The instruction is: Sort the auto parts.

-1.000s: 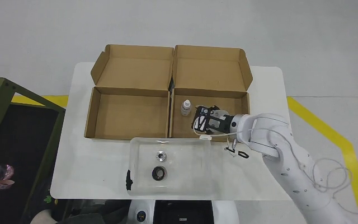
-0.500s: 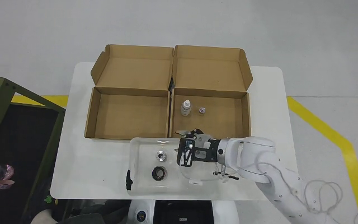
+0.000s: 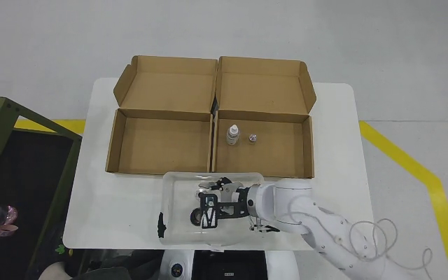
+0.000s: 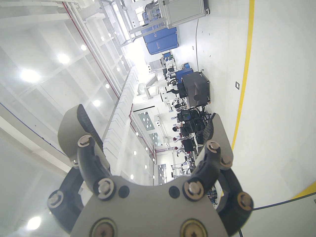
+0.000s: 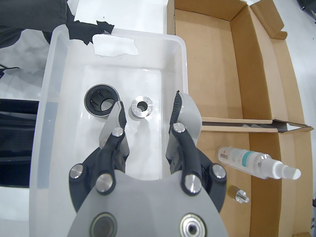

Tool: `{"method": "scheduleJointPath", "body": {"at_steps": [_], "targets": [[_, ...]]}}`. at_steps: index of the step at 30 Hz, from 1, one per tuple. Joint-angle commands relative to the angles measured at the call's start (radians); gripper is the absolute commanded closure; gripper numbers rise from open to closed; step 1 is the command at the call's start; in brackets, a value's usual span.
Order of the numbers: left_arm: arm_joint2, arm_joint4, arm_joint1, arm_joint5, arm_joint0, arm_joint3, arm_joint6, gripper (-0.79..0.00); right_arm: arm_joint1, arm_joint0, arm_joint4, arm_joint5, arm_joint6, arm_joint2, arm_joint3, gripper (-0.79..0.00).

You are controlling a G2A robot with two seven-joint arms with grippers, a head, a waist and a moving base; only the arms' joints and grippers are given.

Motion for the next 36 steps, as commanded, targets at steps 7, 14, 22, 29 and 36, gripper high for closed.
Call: {"method": "scheduleJointPath", "body": {"at_steps": [7,14,22,29,36], "targets": [[0.000,0.000,0.000,0.000,0.000,0.000,0.000,-0.785,-0.018,0.040,-0.009,-0.005,0.014,-0.046,0.057,-0.351],[0.000,0.000,0.000,0.000,0.000,0.000,0.000,-0.785,-0.036,0.066,-0.032,0.002,0.025,-0.090,0.094,-0.357],[0.000,0.000,0.000,0.000,0.000,0.000,0.000,-0.785,-0.052,0.093,-0.037,0.016,0.033,-0.107,0.135,-0.360],[0.000,0.000,0.000,0.000,0.000,0.000,0.000,-0.785,-0.063,0.107,-0.026,0.012,0.027,-0.116,0.175,-0.366],[0.000,0.000,0.000,0.000,0.000,0.000,0.000,-0.785,-0.078,0.122,-0.017,0.013,0.018,-0.138,0.217,-0.369]]}}
